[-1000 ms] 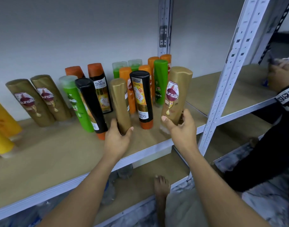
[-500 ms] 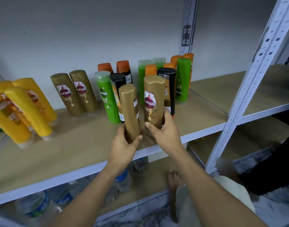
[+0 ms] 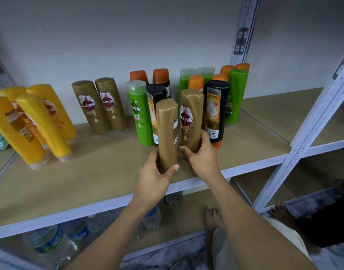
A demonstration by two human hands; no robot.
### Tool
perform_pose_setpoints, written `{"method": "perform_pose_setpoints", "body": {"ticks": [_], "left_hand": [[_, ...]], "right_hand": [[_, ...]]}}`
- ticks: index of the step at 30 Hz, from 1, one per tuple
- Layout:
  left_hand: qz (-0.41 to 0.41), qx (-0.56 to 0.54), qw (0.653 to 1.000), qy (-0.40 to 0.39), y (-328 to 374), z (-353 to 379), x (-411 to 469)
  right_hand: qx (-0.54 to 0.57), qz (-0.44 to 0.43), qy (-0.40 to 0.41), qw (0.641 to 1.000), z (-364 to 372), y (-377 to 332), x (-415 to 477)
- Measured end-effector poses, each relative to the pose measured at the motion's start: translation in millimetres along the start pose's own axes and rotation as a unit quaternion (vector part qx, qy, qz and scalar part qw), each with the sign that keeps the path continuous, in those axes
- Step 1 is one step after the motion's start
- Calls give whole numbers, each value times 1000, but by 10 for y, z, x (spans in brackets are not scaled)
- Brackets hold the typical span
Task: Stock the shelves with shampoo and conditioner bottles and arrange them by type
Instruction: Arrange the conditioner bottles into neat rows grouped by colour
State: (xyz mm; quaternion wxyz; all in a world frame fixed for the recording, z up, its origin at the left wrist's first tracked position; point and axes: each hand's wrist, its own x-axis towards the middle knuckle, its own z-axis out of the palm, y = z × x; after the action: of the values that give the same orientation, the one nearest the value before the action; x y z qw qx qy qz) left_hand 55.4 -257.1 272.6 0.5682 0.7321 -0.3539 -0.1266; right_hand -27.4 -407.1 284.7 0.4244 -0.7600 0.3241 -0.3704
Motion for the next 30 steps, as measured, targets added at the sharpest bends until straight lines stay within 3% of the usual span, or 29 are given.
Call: {"method": "perform_pose_setpoints", "body": {"ticks": [8,20,30], "left_hand": [[-20,30,998,48,-91,-607,8],[-66,54,979,182,-437,-1511,862],[-99,94,980,142,-679,-1625,961]], "right_hand": [[-4,-1,-17,1000,-18,18,14],[-7,-6,-16,1000,23,1,-9],[-20,-3,-14,1000,29,-32,-24]]}}
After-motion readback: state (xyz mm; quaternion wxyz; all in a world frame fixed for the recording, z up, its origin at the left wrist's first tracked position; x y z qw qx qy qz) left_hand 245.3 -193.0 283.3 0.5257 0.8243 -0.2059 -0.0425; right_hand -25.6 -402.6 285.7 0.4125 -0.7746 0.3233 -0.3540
